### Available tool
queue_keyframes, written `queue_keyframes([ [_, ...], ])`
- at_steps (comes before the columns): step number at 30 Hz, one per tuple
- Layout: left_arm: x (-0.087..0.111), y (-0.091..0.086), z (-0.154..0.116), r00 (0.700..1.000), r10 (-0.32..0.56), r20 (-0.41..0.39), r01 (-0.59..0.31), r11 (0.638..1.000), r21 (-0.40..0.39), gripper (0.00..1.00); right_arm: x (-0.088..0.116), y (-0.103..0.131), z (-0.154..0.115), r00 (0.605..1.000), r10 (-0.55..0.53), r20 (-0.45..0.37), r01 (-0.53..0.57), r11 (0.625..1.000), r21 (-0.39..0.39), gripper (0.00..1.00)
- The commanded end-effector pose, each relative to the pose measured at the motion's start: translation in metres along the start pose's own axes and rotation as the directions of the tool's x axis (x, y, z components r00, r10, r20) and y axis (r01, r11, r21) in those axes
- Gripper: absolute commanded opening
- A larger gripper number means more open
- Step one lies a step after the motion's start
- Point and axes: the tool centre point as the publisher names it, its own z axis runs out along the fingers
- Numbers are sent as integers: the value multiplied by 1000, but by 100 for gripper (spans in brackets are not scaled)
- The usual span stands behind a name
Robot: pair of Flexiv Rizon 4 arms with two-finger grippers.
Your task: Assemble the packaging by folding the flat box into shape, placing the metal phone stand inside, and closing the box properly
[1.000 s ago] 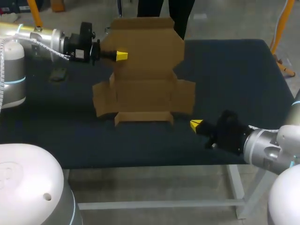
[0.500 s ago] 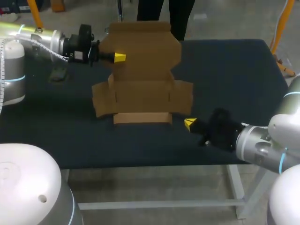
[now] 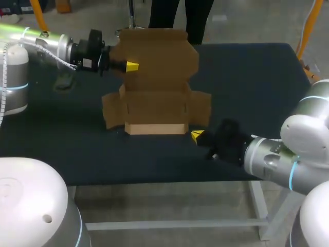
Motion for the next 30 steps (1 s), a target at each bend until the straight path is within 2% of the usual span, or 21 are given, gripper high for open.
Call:
queue_keyframes([
  [1, 0, 0, -1, 1000, 0, -3, 0, 1000, -2, 0, 5, -3, 12, 999, -3, 52, 3, 1000, 0, 0],
  [7, 0, 0, -1, 1000, 0, -3, 0, 1000, -2, 0, 5, -3, 12, 999, -3, 52, 3, 1000, 0, 0],
  [13, 0, 0, -1, 1000, 0, -3, 0, 1000, -2, 0, 13, -3, 43, 999, 31, 32, -31, 1000, -6, 0],
  [20, 0, 0, -1, 1000, 0, -3, 0, 1000, -2, 0, 20, -14, 79, 997, 71, 21, -72, 997, 7, 0],
  [30, 0, 0, -1, 1000, 0, -3, 0, 1000, -2, 0, 23, -24, 113, 996, 78, 41, -78, 997, 10, 0],
])
